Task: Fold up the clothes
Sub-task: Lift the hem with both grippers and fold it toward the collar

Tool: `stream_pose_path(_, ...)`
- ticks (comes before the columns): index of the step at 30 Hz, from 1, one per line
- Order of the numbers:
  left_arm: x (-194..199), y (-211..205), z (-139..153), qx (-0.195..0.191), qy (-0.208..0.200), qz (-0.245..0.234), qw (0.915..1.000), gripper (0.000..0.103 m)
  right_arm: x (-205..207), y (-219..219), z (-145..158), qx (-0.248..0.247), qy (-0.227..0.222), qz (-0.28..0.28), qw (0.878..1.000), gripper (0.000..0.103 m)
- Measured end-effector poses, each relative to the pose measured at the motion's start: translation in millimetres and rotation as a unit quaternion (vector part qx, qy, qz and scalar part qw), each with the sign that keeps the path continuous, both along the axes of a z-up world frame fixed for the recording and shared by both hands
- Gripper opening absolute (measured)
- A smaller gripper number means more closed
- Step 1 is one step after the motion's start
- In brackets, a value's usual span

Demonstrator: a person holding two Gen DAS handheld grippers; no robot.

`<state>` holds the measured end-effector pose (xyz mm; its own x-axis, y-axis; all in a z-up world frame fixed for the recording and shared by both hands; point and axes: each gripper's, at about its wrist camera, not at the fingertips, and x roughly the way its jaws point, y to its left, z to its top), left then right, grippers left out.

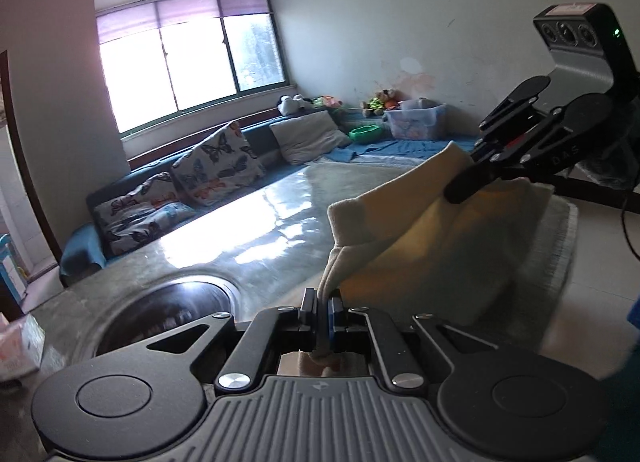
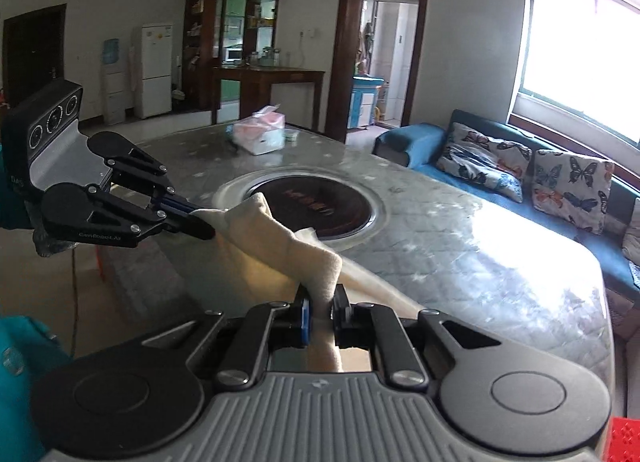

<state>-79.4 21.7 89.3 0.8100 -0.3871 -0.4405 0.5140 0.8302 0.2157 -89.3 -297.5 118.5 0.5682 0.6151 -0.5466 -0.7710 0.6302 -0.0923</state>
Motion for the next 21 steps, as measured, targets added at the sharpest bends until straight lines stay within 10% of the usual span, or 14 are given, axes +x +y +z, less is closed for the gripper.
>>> stream_pose_path(12, 91.5, -2.7, -51.6, 0.011, 0.049, 0.090, 0.9947, 0.009, 130.9, 35.8, -50.8, -0.017, 0.039, -0.081, 0.996, 0.012)
stream_pose_path(21, 124.8, -0.3, -66.9, 0.004, 0.067, 0.149, 0.9866, 0.036, 126.8, 16.0, -72.4, 0.025, 0.065, -0.129, 0.989, 0.016)
